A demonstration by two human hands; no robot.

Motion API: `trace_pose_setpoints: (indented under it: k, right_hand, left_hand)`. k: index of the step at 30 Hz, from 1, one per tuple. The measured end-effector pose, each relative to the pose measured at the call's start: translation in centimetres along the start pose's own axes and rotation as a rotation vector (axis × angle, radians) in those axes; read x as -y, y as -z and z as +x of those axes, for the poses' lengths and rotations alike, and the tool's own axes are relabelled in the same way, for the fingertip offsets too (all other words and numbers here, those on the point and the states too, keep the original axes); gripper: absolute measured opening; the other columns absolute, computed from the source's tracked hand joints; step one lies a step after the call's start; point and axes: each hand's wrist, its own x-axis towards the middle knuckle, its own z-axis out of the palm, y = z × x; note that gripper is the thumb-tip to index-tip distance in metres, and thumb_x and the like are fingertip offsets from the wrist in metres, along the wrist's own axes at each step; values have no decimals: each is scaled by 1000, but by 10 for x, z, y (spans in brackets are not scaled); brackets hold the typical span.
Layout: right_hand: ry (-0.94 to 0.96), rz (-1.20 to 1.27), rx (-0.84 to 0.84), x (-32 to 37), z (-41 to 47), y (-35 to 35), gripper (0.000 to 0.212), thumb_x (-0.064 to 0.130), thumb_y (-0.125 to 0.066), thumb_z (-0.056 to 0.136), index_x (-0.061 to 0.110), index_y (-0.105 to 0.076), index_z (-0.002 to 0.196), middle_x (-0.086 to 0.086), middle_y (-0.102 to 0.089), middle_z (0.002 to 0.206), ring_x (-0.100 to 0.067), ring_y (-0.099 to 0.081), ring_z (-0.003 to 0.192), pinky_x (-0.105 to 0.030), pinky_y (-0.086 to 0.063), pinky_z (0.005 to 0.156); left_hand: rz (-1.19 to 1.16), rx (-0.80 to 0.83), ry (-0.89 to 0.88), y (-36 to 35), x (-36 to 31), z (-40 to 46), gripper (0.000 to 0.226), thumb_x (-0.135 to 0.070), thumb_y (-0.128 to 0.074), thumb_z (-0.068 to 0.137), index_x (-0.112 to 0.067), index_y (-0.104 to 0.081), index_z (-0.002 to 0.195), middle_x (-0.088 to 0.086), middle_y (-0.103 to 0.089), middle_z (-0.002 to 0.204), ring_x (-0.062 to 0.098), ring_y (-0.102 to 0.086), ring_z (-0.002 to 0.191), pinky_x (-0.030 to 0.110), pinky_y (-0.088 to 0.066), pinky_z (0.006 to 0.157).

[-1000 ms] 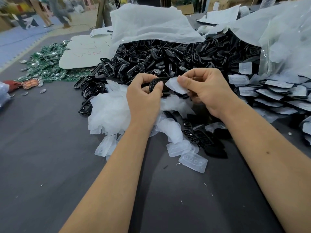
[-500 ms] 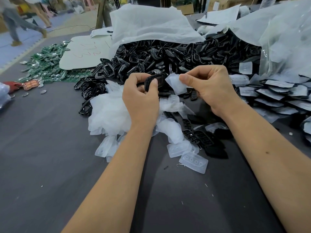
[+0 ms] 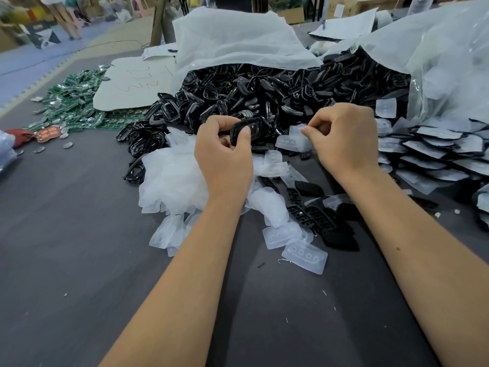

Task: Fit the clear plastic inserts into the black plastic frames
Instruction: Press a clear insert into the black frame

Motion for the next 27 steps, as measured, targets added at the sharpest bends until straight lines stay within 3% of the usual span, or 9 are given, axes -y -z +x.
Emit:
trace_pose_setpoints:
  k: [3,5,8,13,19,24,27]
  right_hand:
    - [-70,285,-6,3,3,-1,17,22,-73,94,12,-70,81,2,-65,71,-15,-59,65,-30,-49,66]
    - [-167,550,29,5,5,-1,16,18,-64,100,9,-63,87,-3,-70,74,-18,-64,62,-34,-51,56]
    - [-258,806,142,6,3,-1,10,14,-55,106,8,-55,98,-8,-78,82,-24,-72,63,-28,-45,41]
    - [-250,861,210,7,3,-2,2,7,-57,104,8,-55,103,-11,-78,86,-26,-71,61,-25,-41,41]
    - [-230,839,222,10,1,2,20,1,-66,95,11,-66,112,-9,-77,86,-24,-71,66,-27,-45,44]
    - [-210,797,225,13,0,2,4,7,-74,92,7,-71,95,-6,-71,77,-17,-68,65,-29,-47,46]
    - [-216,798,227,15,-1,3,10,10,-70,94,7,-64,86,-12,-70,79,-20,-70,67,-29,-47,46]
  left_hand:
    - [8,16,-1,0,0,1,10,-10,-73,93,-15,-66,99,9,-70,101,35,-67,87,51,-57,81]
    - [12,36,-1,0,0,1,9,-10,-73,93,-15,-67,98,8,-70,100,36,-66,87,53,-57,82]
    - [10,66,12,-1,-1,1,9,-11,-74,92,-15,-67,96,6,-70,98,38,-67,84,54,-57,81]
    - [0,94,44,-2,-2,1,14,-11,-75,91,-21,-65,92,4,-71,98,37,-70,84,53,-59,82]
    - [1,92,46,-2,0,1,13,-11,-74,90,-20,-65,92,5,-71,96,36,-70,81,53,-59,80]
    - [-3,94,38,-2,1,1,12,-11,-74,90,-18,-65,92,6,-71,95,37,-70,80,53,-59,80]
    - [-12,98,37,-2,1,1,12,-10,-74,90,-17,-65,93,6,-71,95,37,-70,81,52,-59,79]
